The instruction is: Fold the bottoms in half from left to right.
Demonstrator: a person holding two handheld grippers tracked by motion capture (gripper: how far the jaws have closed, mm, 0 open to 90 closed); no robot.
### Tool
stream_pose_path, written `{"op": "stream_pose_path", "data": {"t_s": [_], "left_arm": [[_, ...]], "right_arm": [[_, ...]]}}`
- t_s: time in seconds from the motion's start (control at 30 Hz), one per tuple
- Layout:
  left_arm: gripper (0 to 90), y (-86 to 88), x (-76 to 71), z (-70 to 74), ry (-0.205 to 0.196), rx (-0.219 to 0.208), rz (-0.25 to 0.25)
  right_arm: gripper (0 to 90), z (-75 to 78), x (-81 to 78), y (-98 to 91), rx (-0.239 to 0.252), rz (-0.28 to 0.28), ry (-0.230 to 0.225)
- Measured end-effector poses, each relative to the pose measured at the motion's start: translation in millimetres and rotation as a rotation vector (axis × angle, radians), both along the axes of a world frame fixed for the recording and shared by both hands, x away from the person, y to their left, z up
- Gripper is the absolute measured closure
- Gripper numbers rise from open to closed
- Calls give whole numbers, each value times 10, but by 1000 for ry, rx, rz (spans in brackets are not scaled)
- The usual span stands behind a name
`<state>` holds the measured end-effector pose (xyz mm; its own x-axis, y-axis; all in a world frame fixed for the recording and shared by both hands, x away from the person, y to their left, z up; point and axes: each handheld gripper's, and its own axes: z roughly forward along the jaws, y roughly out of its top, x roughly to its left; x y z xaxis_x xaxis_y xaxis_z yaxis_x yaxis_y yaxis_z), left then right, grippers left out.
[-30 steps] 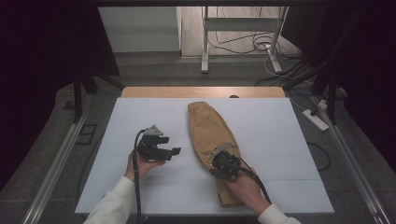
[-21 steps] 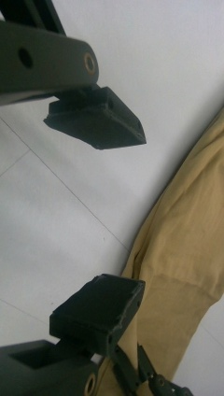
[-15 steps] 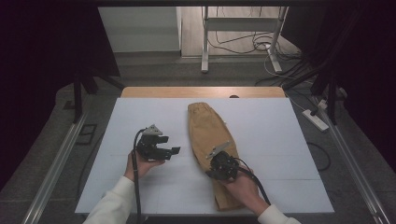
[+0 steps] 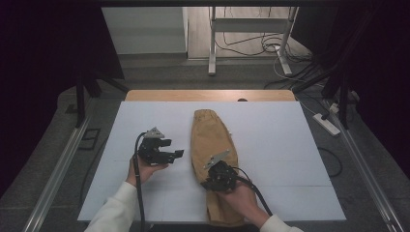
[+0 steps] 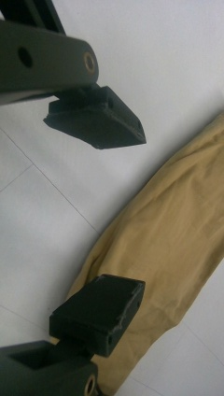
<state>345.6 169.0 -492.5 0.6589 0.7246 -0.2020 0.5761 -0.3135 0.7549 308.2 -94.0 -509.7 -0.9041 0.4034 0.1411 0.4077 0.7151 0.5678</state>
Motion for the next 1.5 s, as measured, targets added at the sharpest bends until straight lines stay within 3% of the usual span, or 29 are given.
{"op": "stream_pose_path", "data": {"t_s": [0.3, 0.6, 0.77, 0.93, 1.5], "left_arm": [[257, -2, 7, -5, 2, -1, 3], [257, 0, 10, -7, 3, 2, 3], [256, 13, 9, 0, -1, 2, 5], [253, 21, 14, -3, 2, 5, 6], [251, -29, 36, -29, 6, 17, -11]], "right_arm": [[842, -37, -54, 135, 16, 35, -15], [833, -29, -63, 135, 25, 40, -26], [585, 57, -97, 110, 92, 35, -64], [435, 182, -57, 33, 154, 3, -102], [326, 209, 305, -399, 199, -89, -139]]}}
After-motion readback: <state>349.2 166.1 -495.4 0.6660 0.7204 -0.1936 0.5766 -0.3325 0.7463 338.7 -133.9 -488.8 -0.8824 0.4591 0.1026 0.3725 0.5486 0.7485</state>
